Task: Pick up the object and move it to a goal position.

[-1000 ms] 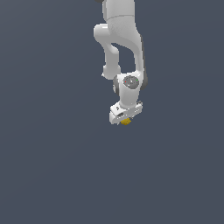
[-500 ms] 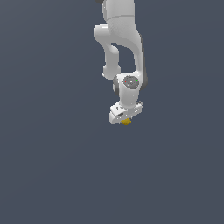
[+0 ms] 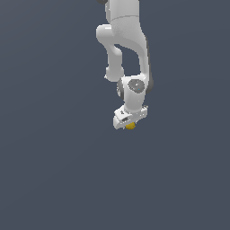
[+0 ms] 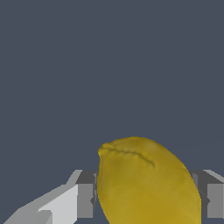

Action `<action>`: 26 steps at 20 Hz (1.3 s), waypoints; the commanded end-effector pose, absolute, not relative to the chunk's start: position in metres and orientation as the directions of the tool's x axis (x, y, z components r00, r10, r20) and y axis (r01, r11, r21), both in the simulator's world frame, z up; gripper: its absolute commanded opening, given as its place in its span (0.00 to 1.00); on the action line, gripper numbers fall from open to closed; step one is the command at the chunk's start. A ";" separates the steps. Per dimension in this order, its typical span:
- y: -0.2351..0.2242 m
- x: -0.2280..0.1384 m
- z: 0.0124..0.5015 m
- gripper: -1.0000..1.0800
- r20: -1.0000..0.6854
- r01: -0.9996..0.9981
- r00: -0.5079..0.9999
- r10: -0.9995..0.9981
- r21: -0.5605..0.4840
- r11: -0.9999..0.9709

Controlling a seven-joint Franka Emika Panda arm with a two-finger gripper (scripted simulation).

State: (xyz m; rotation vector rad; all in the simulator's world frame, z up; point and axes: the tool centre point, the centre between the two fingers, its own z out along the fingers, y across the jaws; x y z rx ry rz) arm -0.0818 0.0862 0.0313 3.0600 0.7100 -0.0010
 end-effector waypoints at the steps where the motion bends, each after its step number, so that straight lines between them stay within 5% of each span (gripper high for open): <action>1: 0.091 -0.074 0.034 0.00 0.000 0.440 0.898 0.440 0.000 -0.898; 26: 0.162 0.053 0.064 0.00 0.000 0.440 0.898 0.440 0.000 -0.898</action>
